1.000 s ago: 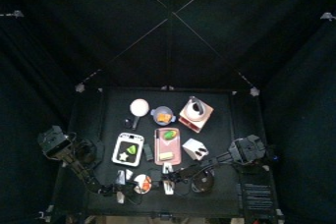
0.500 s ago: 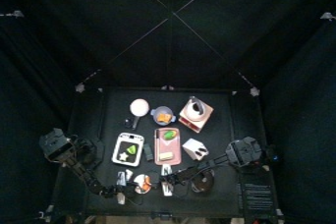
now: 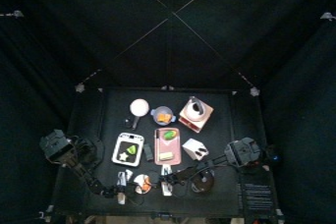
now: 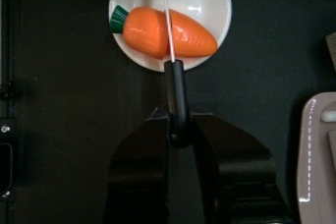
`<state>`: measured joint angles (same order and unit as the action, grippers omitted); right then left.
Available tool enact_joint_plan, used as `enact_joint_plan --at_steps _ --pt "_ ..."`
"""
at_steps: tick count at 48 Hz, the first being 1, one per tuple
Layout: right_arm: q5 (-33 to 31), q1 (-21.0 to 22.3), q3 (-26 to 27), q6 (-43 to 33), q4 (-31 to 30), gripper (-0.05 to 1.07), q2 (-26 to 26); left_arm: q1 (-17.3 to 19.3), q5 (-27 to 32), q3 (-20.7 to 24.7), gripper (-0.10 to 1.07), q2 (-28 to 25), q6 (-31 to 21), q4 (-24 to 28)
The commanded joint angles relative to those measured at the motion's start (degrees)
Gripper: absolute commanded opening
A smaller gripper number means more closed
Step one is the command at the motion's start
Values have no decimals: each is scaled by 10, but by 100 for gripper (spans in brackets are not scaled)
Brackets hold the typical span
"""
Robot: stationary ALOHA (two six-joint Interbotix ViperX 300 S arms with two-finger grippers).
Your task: Cut carrot
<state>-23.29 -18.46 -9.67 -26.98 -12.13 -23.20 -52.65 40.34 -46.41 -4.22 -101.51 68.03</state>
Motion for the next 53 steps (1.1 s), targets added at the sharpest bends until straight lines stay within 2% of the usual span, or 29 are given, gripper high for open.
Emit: enact_joint_plan --at_steps 1,19,42,48,53 --pt "-11 0 -1 1 7 47 9 -4 -4 2 38 4 -2 -6" --pt "-19 4 1 1 21 47 0 16 -46 -3 38 -13 -2 -14" --pt "-29 4 -1 2 42 46 -14 27 -69 -7 38 -22 -1 -25" --pt "-40 4 -1 2 39 46 -2 27 -64 -5 38 -10 0 -24" --pt "-42 4 -1 2 27 46 18 27 -48 -8 38 23 1 -16"
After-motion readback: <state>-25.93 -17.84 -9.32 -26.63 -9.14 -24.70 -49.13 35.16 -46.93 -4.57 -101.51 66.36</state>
